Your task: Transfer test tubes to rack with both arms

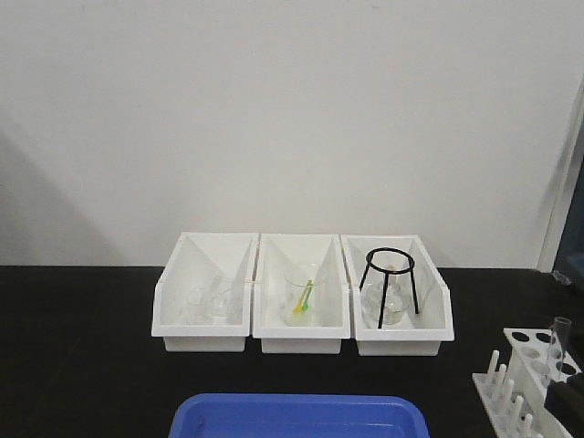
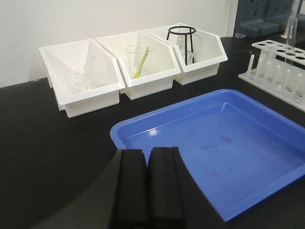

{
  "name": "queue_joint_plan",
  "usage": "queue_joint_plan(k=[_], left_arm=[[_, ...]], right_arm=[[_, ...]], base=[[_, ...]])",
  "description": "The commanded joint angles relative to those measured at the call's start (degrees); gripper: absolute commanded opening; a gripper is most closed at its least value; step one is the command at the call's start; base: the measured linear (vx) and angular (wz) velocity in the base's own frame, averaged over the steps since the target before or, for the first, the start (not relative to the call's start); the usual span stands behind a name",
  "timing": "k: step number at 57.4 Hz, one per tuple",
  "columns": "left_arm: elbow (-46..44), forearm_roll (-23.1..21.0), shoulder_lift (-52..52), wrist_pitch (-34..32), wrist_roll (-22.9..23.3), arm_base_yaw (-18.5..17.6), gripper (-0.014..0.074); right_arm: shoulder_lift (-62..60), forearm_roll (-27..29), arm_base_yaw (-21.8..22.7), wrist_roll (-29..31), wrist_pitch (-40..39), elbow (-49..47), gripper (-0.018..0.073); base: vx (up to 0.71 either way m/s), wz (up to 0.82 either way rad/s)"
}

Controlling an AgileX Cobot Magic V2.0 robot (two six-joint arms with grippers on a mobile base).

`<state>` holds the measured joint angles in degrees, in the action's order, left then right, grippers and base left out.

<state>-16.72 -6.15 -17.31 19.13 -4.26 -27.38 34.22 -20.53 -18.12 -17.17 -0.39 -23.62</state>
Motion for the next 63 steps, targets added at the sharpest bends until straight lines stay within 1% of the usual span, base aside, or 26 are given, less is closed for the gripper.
queue_joint_plan(k=[1,4,6,10,13,17,21,23,25,27,34,39,45,63], left_arm=[[0.2,4.3,-0.4,-5.9,-0.1,0.3,-0.0021],[2.7,6.9,-0.4,-8.6,-0.1,1.1,-0.0021],[4.4,7.4,-0.4,-10.9,-0.1,2.2,-0.0021],[8.2,7.4,-0.3,-16.6,-0.1,5.3,-0.0021],[11.4,6.2,-0.2,-22.2,-0.1,8.0,-0.0021],[15.0,6.2,-0.1,-29.9,-0.1,11.4,-0.0021],[18.5,6.2,0.9,-34.8,-0.1,13.4,-0.0021],[19.9,6.2,1.9,-36.0,-0.1,14.1,-0.0021],[20.2,5.5,3.2,-34.9,-0.2,14.8,-0.0021],[19.9,4.9,5.0,-31.0,-1.7,15.5,-0.0021],[20.0,2.4,10.6,-24.1,-6.0,17.8,-0.0021],[20.0,2.3,14.8,-20.5,-8.3,19.0,-0.0021],[20.0,2.5,19.6,-18.1,-9.6,19.2,-0.0021],[20.0,2.3,18.9,-17.7,-9.3,18.8,-0.0021]], right_arm=[[0.1,-0.2,0.0,0.5,-4.8,-1.8,-0.0008],[0.1,-0.2,0.0,0.5,-4.8,-1.8,-0.0008],[0.1,-0.2,0.0,0.5,-4.8,-1.8,-0.0008],[0.1,-0.2,0.0,0.5,-4.8,-1.8,-0.0008],[0.1,-0.2,0.0,0.5,-4.8,-1.8,-0.0008],[0.1,-0.2,0.0,0.5,-4.8,-1.8,-0.0008],[0.1,-0.2,0.0,0.5,-4.8,-1.8,-0.0008],[0.1,-0.2,0.0,0.5,-4.8,-1.8,-0.0008],[0.1,-0.2,0.0,0.5,-4.8,-1.8,-0.0008],[0.1,-0.2,0.0,0.5,-4.8,-1.8,-0.0008],[0.1,-0.2,0.0,0.5,-4.8,-1.8,-0.0008],[0.1,-0.2,0.0,0.5,-4.8,-1.8,-0.0008],[0.1,-0.2,0.0,0.5,-4.8,-1.8,-0.0008],[0.1,-0.2,0.0,0.5,-4.4,-1.8,-0.0008]], base=[[0.0,0.0],[0.0,0.0],[0.0,0.0],[0.0,0.0],[0.0,0.0],[0.0,0.0],[0.0,0.0],[0.0,0.0],[0.0,0.0],[0.0,0.0],[0.0,0.0],[0.0,0.0],[0.0,0.0],[0.0,0.0]])
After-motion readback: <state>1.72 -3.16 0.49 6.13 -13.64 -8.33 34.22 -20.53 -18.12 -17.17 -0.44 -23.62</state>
